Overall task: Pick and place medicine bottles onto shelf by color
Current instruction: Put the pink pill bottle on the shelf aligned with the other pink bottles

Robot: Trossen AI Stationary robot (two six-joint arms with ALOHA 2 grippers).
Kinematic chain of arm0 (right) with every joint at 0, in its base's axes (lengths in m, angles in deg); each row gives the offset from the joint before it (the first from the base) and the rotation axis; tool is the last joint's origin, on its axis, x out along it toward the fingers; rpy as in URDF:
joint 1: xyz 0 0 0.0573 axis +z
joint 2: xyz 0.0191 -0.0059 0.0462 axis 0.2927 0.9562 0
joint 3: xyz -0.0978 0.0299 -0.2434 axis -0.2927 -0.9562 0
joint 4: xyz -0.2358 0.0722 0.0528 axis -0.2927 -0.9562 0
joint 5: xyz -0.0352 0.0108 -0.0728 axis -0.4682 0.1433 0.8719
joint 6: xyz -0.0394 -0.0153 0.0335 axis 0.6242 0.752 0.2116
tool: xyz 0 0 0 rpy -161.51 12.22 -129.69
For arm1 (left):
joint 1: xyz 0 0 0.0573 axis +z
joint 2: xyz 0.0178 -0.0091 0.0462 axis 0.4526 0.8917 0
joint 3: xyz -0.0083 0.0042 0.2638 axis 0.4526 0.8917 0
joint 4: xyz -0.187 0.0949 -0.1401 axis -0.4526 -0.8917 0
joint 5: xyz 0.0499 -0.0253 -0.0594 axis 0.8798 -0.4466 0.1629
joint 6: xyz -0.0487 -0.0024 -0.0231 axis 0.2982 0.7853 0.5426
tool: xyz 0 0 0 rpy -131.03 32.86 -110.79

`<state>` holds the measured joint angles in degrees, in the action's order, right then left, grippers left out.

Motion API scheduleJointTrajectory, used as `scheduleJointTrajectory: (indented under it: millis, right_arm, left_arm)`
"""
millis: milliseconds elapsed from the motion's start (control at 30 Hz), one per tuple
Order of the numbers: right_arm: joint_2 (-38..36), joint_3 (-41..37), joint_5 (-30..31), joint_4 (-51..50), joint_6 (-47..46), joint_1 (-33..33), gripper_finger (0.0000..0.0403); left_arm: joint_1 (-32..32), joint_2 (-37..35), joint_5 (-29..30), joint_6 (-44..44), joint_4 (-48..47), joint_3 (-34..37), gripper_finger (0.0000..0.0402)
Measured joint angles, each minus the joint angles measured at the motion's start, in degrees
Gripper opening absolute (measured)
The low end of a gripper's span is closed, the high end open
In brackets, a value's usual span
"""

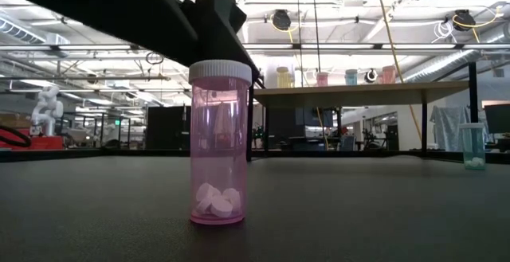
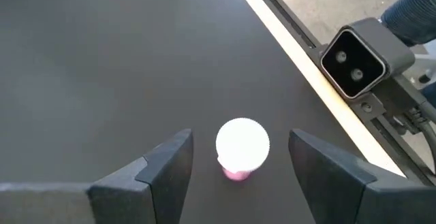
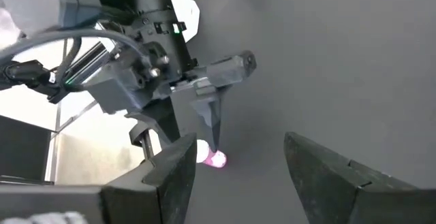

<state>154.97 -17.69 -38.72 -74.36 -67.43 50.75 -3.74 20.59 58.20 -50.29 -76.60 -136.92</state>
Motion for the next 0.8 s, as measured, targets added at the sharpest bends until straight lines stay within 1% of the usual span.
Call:
scheduleJointTrajectory:
  millis: [167, 333, 400, 467, 700, 800]
  right_arm:
    - [0.0, 0.0, 0.0, -0.2, 0.3, 0.0, 0.0214]
    - [0.0, 0.0, 0.0, -0.6, 0.3, 0.0, 0.0214]
    - [0.0, 0.0, -0.1, -0.7, 0.3, 0.0, 0.0214]
    - [0.0, 0.0, -0.1, -0.8, 0.3, 0.0, 0.0214]
    - [0.0, 0.0, -0.2, -0.9, 1.2, 0.0, 0.0214]
    - [-0.3, 0.0, -0.2, -1.1, 1.4, 0.0, 0.0215]
  left_arm:
    - [0.0, 1.4, -0.7, 0.1, 1.1, 0.0, 0.0241]
    - [0.3, 1.7, -0.1, -0.2, 1.9, 0.0, 0.0240]
    - [0.3, 1.7, 0.0, -0.3, 2.1, 0.0, 0.0232]
    - [0.3, 1.7, 0.0, -0.5, 1.8, 0.0, 0.0213]
    - [0.5, 1.7, 0.0, -0.7, 1.7, 0.0, 0.0117]
    - [0.9, 1.7, -0.1, -0.5, 1.7, 0.0, 0.0102]
